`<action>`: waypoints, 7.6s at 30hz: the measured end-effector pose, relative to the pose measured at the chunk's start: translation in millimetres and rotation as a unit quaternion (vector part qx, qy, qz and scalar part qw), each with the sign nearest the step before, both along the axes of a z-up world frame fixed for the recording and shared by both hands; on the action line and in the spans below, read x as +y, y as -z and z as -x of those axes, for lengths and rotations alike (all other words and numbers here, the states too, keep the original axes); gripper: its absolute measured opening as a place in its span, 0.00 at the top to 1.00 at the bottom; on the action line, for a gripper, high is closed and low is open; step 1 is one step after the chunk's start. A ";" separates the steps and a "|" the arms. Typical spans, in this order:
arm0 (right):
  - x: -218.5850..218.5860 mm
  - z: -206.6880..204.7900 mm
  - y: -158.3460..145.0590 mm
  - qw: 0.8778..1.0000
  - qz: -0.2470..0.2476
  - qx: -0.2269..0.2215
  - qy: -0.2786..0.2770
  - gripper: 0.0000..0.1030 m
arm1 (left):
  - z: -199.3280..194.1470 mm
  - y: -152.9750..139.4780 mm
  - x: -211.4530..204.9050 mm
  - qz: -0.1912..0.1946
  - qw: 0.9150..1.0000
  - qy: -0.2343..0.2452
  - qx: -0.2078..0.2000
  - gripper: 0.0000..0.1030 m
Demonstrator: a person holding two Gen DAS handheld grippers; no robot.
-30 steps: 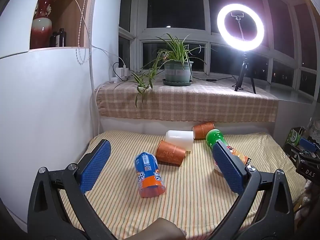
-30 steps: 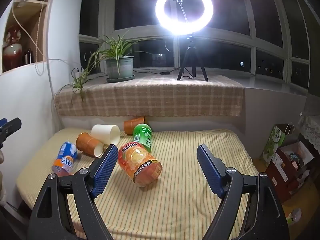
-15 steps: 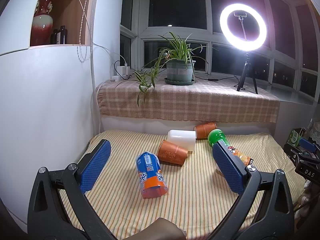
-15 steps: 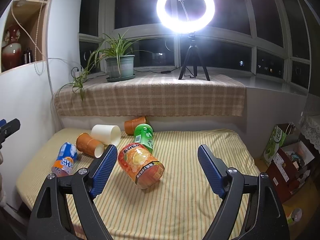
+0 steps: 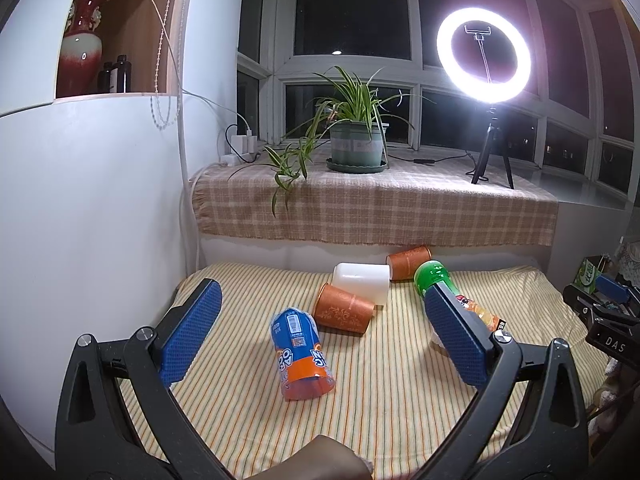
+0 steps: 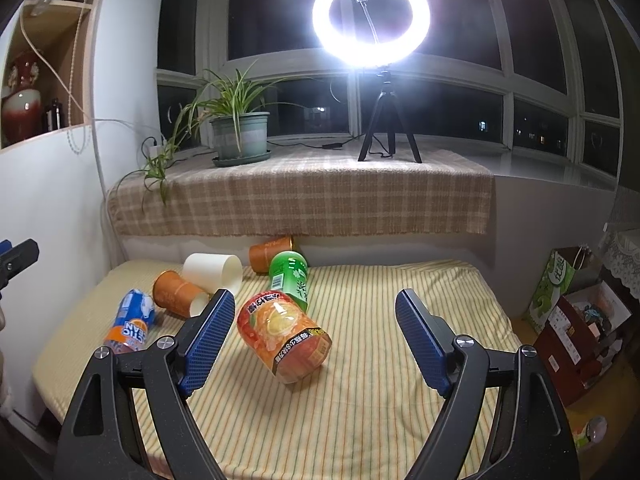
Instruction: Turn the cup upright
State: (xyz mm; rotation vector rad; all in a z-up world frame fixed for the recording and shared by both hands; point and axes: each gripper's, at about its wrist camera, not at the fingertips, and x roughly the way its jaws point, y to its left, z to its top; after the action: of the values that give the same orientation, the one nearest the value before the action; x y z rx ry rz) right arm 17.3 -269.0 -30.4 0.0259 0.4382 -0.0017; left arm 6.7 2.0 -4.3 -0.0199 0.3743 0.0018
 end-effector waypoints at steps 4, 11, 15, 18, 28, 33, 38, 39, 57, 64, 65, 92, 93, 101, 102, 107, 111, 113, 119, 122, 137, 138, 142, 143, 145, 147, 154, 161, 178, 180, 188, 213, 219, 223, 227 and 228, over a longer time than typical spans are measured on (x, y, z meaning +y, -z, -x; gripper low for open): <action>0.2 -0.7 0.4 1.000 -0.002 0.000 0.000 0.20 | 0.1 -2.9 -1.0 -0.001 1.000 0.004 -0.001 0.00; -0.1 -1.4 0.4 1.000 -0.002 0.000 0.000 0.20 | 1.4 -3.2 -3.8 0.000 1.000 0.006 -0.002 0.00; 0.2 -1.6 1.4 1.000 -0.002 0.001 -0.001 0.20 | 1.5 -4.3 -4.7 0.000 1.000 0.006 -0.001 0.00; -0.1 -0.8 1.4 1.000 -0.004 0.001 -0.002 0.20 | 1.1 -4.6 -4.5 -0.002 1.000 0.005 -0.002 0.00; 1.4 -1.1 2.1 1.000 -0.003 0.001 -0.004 0.20 | 1.1 -4.4 -4.1 -0.001 1.000 0.006 -0.001 0.00; 3.4 -1.8 3.0 1.000 -0.002 0.003 -0.005 0.20 | 1.1 -4.3 -5.2 -0.002 1.000 0.005 0.000 0.00; 5.5 -4.8 4.5 1.000 -0.002 0.007 -0.009 0.20 | 2.3 -4.4 -6.7 -0.003 1.000 0.006 0.004 0.00; 5.4 -5.6 5.0 1.000 -0.002 0.008 -0.010 0.20 | 1.6 -4.2 -6.5 -0.003 1.000 0.006 0.005 0.00; 24.4 -49.5 12.8 0.997 0.015 0.027 -0.064 0.20 | -21.8 12.2 15.6 -0.006 0.999 -0.018 0.038 0.00; 40.5 -90.6 15.8 0.992 0.042 0.028 -0.117 0.20 | -34.6 31.8 31.3 0.000 0.997 -0.014 0.070 0.00; 42.9 -96.4 15.9 0.991 0.046 0.029 -0.124 0.20 | -35.5 36.8 32.2 -0.006 0.997 -0.010 0.076 0.00; 176.2 -304.3 87.0 0.804 0.258 0.285 -0.453 0.20 | -7.7 64.0 59.2 -0.031 0.989 -0.053 0.135 0.00; 179.5 -305.6 90.7 0.800 0.266 0.289 -0.454 0.20 | -6.3 64.1 61.6 -0.030 0.989 -0.056 0.135 0.00; 201.2 -317.8 119.6 0.770 0.305 0.320 -0.460 0.20 | 2.5 68.7 78.2 -0.028 0.987 -0.077 0.141 0.00; 203.7 -318.8 123.8 0.768 0.308 0.323 -0.459 0.20 | 3.9 69.0 81.8 -0.026 0.986 -0.080 0.141 0.00; 212.2 -321.7 140.1 0.761 0.317 0.338 -0.453 0.24 | 8.6 71.1 89.8 -0.022 0.986 -0.091 0.141 0.00; 220.0 -319.1 140.6 0.766 0.322 0.332 -0.446 0.25 | 10.6 72.2 94.4 -0.019 0.985 -0.094 0.141 0.00; 219.6 -316.5 133.7 0.767 0.328 0.328 -0.444 0.25 | 11.2 72.1 93.9 -0.020 0.986 -0.093 0.139 0.00; 217.4 -310.9 104.5 0.782 0.329 0.305 -0.432 0.29 | 16.4 69.0 94.0 -0.023 0.987 -0.088 0.129 0.00; 213.7 -308.2 90.7 0.790 0.324 0.294 -0.429 0.32 | 18.4 67.7 92.4 -0.024 0.988 -0.086 0.128 0.00; 190.3 -278.4 51.8 0.807 0.296 0.275 -0.431 0.67 | 26.0 65.7 74.5 -0.036 0.990 -0.068 0.120 0.00; 188.8 -274.4 47.9 0.806 0.296 0.271 -0.435 0.61 | 25.6 65.8 75.3 -0.036 0.990 -0.068 0.120 0.00; 172.0 -260.8 36.0 0.808 0.281 0.261 -0.448 0.45 | 25.9 66.2 76.9 -0.035 0.990 -0.070 0.118 0.00; 162.8 -255.9 33.4 0.809 0.270 0.261 -0.452 0.31 | 25.2 66.6 77.8 -0.033 0.990 -0.069 0.118 0.00; 147.4 -246.3 33.1 0.814 0.263 0.252 -0.452 0.28 | 24.8 67.3 78.3 -0.031 0.990 -0.068 0.118 0.00; 128.0 -238.7 36.9 0.823 0.241 0.255 -0.446 0.28 | 23.2 68.2 78.4 -0.031 0.990 -0.064 0.119 0.00; 93.0 -241.8 83.5 0.851 0.191 0.272 -0.408 0.24 | 16.3 71.9 69.7 -0.038 0.990 -0.047 0.125 0.00; 115.0 -258.9 100.8 0.859 0.177 0.256 -0.406 0.24 | 21.7 68.3 69.0 -0.048 0.990 -0.054 0.121 0.00; 128.6 -257.8 95.9 0.857 0.166 0.250 -0.418 0.28 | 18.6 66.1 69.8 -0.053 0.990 -0.052 0.116 0.00; 124.7 -252.3 89.2 0.858 0.140 0.252 -0.426 0.28 | 18.7 65.0 70.1 -0.053 0.991 -0.052 0.114 0.00; 120.3 -195.4 56.2 0.826 0.045 0.276 -0.489 0.28 | 24.6 62.1 66.3 -0.050 0.992 -0.043 0.106 0.00; 117.9 -146.8 114.7 0.809 -0.105 0.402 -0.417 0.26 | 40.9 66.8 61.8 -0.033 0.994 -0.012 0.107 0.00; 106.3 -141.0 108.9 0.844 -0.109 0.357 -0.386 0.24 | 27.8 65.9 53.2 -0.018 0.993 0.023 0.115 0.00; 95.2 -137.5 102.4 0.856 -0.125 0.333 -0.375 0.23 | 17.4 64.0 43.0 -0.010 0.990 0.058 0.127 0.00; 77.5 -130.1 92.0 0.870 -0.152 0.304 -0.356 0.21 | 0.5 63.8 33.5 0.013 0.983 0.104 0.151 0.00; 73.5 -128.2 90.6 0.874 -0.156 0.300 -0.350 0.21 | -6.6 64.7 30.6 0.022 0.980 0.118 0.161 0.00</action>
State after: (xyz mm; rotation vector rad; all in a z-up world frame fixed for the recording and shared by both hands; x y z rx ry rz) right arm 145.6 -195.5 -121.0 0.1887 1.0501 0.7998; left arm 13.3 32.5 -69.0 -0.0192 0.6989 -0.2403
